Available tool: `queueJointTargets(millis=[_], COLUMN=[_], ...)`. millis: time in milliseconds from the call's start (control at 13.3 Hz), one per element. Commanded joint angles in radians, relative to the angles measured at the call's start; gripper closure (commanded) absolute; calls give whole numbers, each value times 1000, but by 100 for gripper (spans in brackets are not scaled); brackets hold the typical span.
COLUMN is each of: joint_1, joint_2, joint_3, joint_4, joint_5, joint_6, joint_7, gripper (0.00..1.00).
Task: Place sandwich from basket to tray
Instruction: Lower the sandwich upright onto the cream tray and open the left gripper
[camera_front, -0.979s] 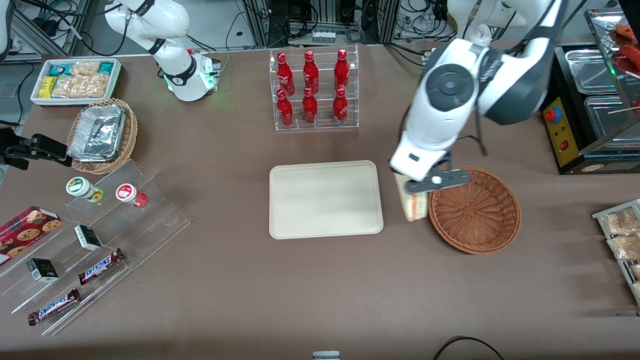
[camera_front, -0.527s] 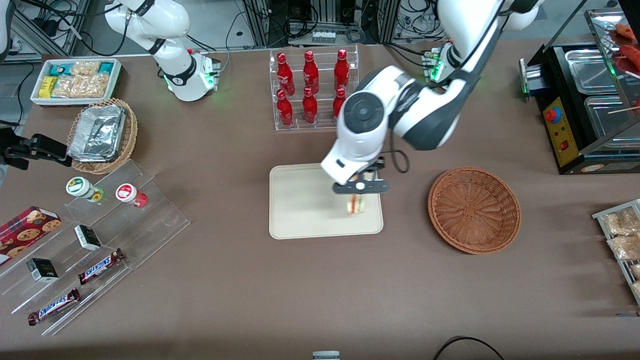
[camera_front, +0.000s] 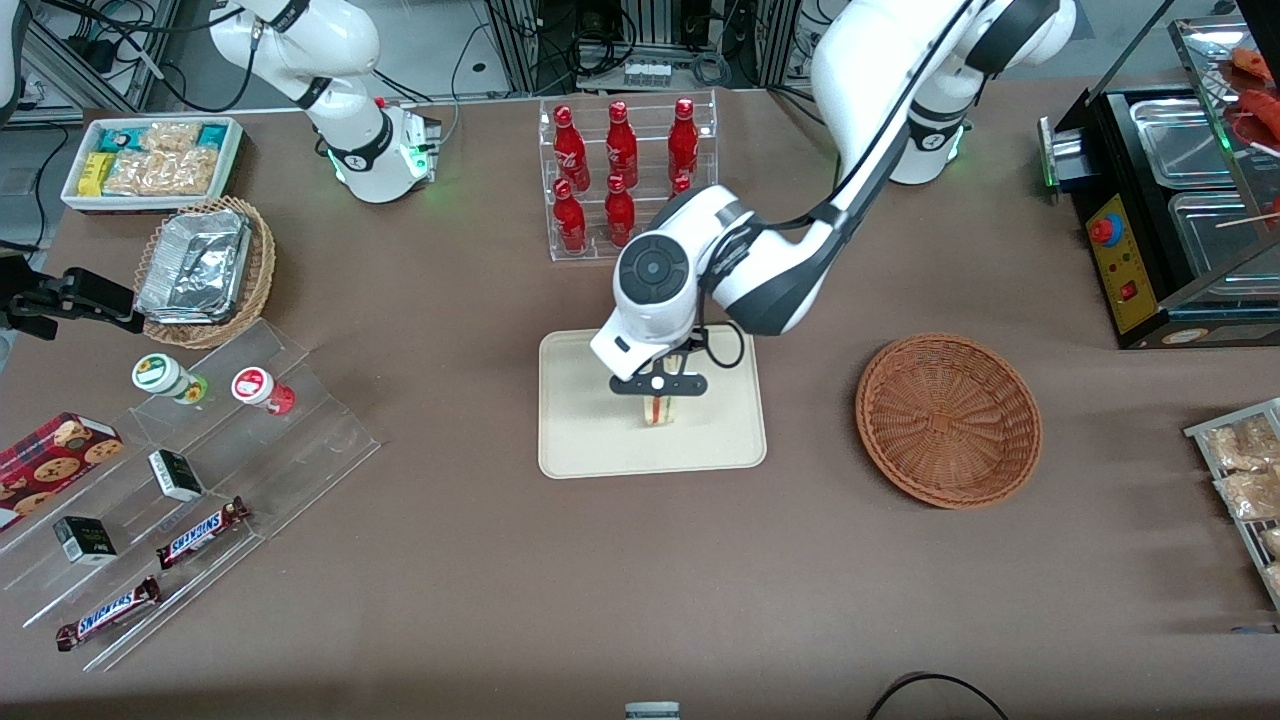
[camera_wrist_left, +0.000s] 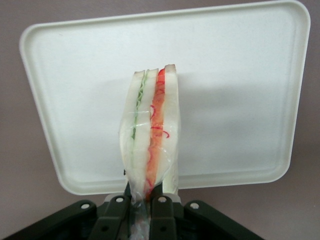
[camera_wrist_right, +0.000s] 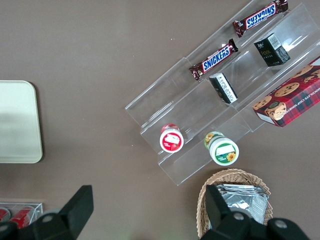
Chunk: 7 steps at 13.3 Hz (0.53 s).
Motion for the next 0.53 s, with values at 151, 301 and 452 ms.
queueJointTargets(millis=[151, 301, 452], joint_1=[-25, -51, -52], joint_2=[43, 64, 60], joint_3=[11, 14, 16], joint_4=[28, 12, -13], joint_5=[5, 10, 10], joint_6=[26, 44, 67], joint_7=[-39, -65, -91], gripper=[100, 100, 100])
